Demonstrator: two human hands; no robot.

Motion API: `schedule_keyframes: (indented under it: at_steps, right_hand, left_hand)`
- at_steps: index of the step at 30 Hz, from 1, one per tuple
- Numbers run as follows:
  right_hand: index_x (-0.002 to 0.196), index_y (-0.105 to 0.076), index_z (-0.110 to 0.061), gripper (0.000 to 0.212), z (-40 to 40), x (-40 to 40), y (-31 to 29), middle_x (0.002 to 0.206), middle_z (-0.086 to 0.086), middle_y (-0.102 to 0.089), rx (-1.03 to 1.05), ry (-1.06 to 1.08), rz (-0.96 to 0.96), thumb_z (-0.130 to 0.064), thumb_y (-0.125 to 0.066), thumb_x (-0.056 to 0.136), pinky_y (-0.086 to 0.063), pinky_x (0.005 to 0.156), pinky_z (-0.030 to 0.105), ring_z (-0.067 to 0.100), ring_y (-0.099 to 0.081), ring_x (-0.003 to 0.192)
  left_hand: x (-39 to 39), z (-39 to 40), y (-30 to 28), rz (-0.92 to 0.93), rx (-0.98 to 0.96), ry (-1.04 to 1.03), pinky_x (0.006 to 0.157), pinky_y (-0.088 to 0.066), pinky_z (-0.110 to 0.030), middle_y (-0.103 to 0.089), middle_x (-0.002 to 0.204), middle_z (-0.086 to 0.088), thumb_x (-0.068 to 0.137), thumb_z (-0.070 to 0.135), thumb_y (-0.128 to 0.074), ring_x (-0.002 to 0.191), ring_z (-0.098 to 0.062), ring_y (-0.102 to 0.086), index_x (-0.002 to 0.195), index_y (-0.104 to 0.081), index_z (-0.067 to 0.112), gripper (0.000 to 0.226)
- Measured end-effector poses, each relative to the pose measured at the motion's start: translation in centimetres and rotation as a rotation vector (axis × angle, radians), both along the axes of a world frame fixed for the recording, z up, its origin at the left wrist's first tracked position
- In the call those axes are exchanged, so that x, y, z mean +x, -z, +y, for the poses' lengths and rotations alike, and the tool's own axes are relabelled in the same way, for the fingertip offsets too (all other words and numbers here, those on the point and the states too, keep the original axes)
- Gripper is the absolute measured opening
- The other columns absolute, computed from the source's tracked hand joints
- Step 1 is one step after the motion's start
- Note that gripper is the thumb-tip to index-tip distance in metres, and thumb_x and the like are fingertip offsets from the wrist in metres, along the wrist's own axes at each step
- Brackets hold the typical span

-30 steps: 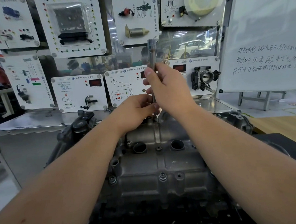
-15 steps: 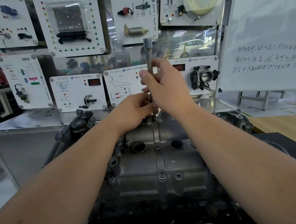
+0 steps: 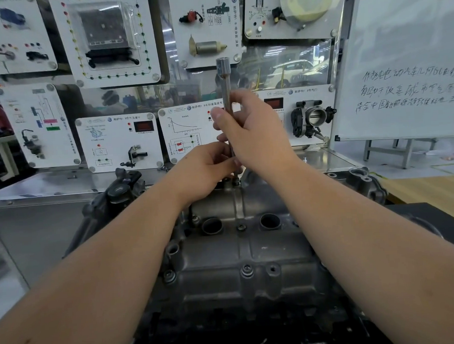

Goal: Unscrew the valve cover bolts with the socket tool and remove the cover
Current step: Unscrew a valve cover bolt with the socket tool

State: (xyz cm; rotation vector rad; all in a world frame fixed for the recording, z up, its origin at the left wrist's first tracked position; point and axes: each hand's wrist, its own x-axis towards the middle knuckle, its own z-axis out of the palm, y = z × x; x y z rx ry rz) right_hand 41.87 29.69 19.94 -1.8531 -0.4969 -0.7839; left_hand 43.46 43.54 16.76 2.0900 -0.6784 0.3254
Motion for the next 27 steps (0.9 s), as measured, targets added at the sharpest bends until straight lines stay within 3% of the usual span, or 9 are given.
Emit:
schedule_keyframes:
  at_steps: [4, 6, 8, 10, 14, 16, 22, 25, 27]
  right_hand:
    - [0.103, -0.06, -0.023, 0.01, -0.03, -0.06, -0.04, 0.085, -0.003, -0.074, -0.011, 0.027, -0.034, -0.033, -0.056, 0.101, -0.061, 0.068, 0.048, 0.016, -0.072, 0.078]
    - [0.1, -0.061, -0.013, 0.021, 0.08, -0.08, -0.11, 0.088, -0.006, -0.072, -0.018, 0.042, -0.012, -0.031, -0.052, 0.104, -0.061, 0.066, 0.05, 0.016, -0.072, 0.078]
    - [0.1, -0.061, -0.01, 0.025, 0.12, 0.01, -0.14, 0.089, -0.012, -0.071, -0.009, 0.037, 0.014, -0.031, -0.049, 0.106, -0.061, 0.065, 0.05, 0.013, -0.072, 0.077]
    - [0.101, -0.06, -0.012, 0.025, 0.17, 0.06, -0.17, 0.089, -0.013, -0.071, -0.015, 0.039, 0.019, -0.033, -0.048, 0.106, -0.061, 0.067, 0.05, 0.013, -0.072, 0.078]
    - [0.111, -0.056, -0.03, 0.016, -0.01, -0.09, -0.09, 0.092, -0.006, -0.075, 0.017, 0.019, -0.013, -0.04, -0.059, 0.099, -0.061, 0.076, 0.048, 0.016, -0.073, 0.084]
    - [0.111, -0.059, -0.026, 0.014, -0.19, -0.2, -0.09, 0.09, -0.003, -0.075, 0.027, 0.031, -0.044, -0.035, -0.06, 0.099, -0.061, 0.075, 0.047, 0.016, -0.073, 0.08]
    - [0.103, -0.06, -0.016, 0.019, 0.01, -0.06, -0.18, 0.088, -0.014, -0.071, -0.003, 0.021, 0.008, -0.029, -0.046, 0.106, -0.056, 0.06, 0.036, 0.007, -0.071, 0.071]
    - [0.116, -0.058, -0.022, 0.019, 0.05, -0.11, -0.19, 0.09, -0.014, -0.072, 0.004, 0.006, -0.013, -0.033, -0.047, 0.106, -0.054, 0.061, 0.033, 0.006, -0.071, 0.071]
    - [0.119, -0.054, -0.031, 0.019, -0.02, -0.17, -0.07, 0.09, -0.01, -0.074, 0.021, -0.003, -0.042, -0.04, -0.054, 0.102, -0.059, 0.07, 0.038, 0.008, -0.072, 0.074]
  left_hand:
    - [0.12, -0.08, 0.06, 0.014, -0.008, 0.002, 0.096, -0.051, -0.057, -0.077, 0.1, -0.012, 0.101, 0.025, -0.063, 0.1, -0.041, -0.067, 0.106, -0.071, 0.008, 0.02]
    - [0.35, -0.08, 0.23, 0.026, -0.028, 0.006, 0.094, -0.055, -0.043, -0.078, 0.099, -0.005, 0.103, 0.025, -0.06, 0.096, -0.025, -0.072, 0.107, -0.072, 0.008, 0.021]
    - [0.5, -0.05, 0.38, 0.029, -0.006, 0.019, 0.077, -0.052, -0.017, -0.078, 0.098, 0.001, 0.105, 0.026, -0.058, 0.086, -0.005, -0.071, 0.107, -0.073, 0.013, 0.02]
    - [0.35, 0.0, 0.33, 0.02, 0.008, 0.026, 0.066, -0.045, -0.009, -0.078, 0.097, 0.003, 0.105, 0.027, -0.058, 0.08, 0.001, -0.069, 0.106, -0.073, 0.014, 0.02]
    - [0.35, 0.02, 0.18, -0.008, 0.004, 0.026, 0.092, -0.055, -0.047, -0.077, 0.1, -0.008, 0.104, 0.026, -0.06, 0.099, -0.033, -0.07, 0.106, -0.072, 0.009, 0.021]
    - [0.55, 0.03, 0.24, 0.0, -0.003, 0.027, 0.094, -0.052, -0.056, -0.077, 0.099, -0.01, 0.102, 0.027, -0.063, 0.1, -0.041, -0.067, 0.105, -0.072, 0.009, 0.02]
    - [0.56, 0.11, 0.44, 0.023, 0.011, 0.015, 0.067, -0.045, -0.011, -0.078, 0.092, 0.012, 0.105, 0.03, -0.057, 0.08, 0.002, -0.069, 0.098, -0.074, 0.022, 0.02]
    - [0.42, 0.1, 0.34, 0.006, 0.012, 0.023, 0.069, -0.046, -0.018, -0.078, 0.092, 0.004, 0.104, 0.031, -0.059, 0.079, -0.003, -0.067, 0.098, -0.074, 0.022, 0.018]
    - [0.32, 0.01, 0.27, -0.011, 0.004, 0.027, 0.073, -0.045, -0.032, -0.076, 0.091, -0.008, 0.098, 0.038, -0.062, 0.078, -0.019, -0.064, 0.098, -0.073, 0.018, 0.023]
